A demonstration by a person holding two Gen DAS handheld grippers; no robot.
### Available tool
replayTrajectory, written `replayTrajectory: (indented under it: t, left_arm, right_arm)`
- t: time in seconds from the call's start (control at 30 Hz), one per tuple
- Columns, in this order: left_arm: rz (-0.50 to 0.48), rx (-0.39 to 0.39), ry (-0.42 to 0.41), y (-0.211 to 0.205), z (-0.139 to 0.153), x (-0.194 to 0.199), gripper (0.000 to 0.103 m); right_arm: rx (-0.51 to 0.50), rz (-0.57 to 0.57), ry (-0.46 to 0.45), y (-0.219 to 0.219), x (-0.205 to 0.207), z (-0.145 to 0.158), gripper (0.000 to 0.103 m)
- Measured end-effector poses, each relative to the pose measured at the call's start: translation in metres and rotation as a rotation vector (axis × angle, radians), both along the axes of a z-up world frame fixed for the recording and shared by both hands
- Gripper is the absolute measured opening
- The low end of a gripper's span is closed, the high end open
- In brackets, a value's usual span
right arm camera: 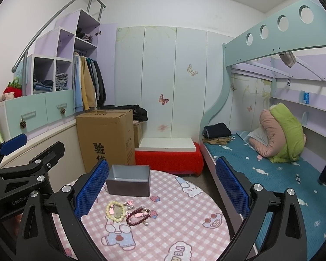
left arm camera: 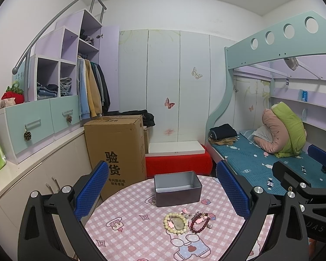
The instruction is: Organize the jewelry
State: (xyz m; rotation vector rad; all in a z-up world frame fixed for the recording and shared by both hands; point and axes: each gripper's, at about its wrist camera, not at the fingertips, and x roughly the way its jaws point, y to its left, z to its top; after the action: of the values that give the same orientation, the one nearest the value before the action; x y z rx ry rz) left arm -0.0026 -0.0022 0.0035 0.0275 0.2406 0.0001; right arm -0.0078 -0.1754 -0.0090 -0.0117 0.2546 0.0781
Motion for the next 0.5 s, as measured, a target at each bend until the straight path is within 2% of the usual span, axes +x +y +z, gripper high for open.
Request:
replayTrajectory:
  t: [0.5]
  left_arm:
    - [0.0,0.003,0.006,0.0012,-0.0038,0.0013,0.096]
  right_arm:
    - [0.003,0.0,0.01,-0.0033,0.0028,-0.0043,0.096]
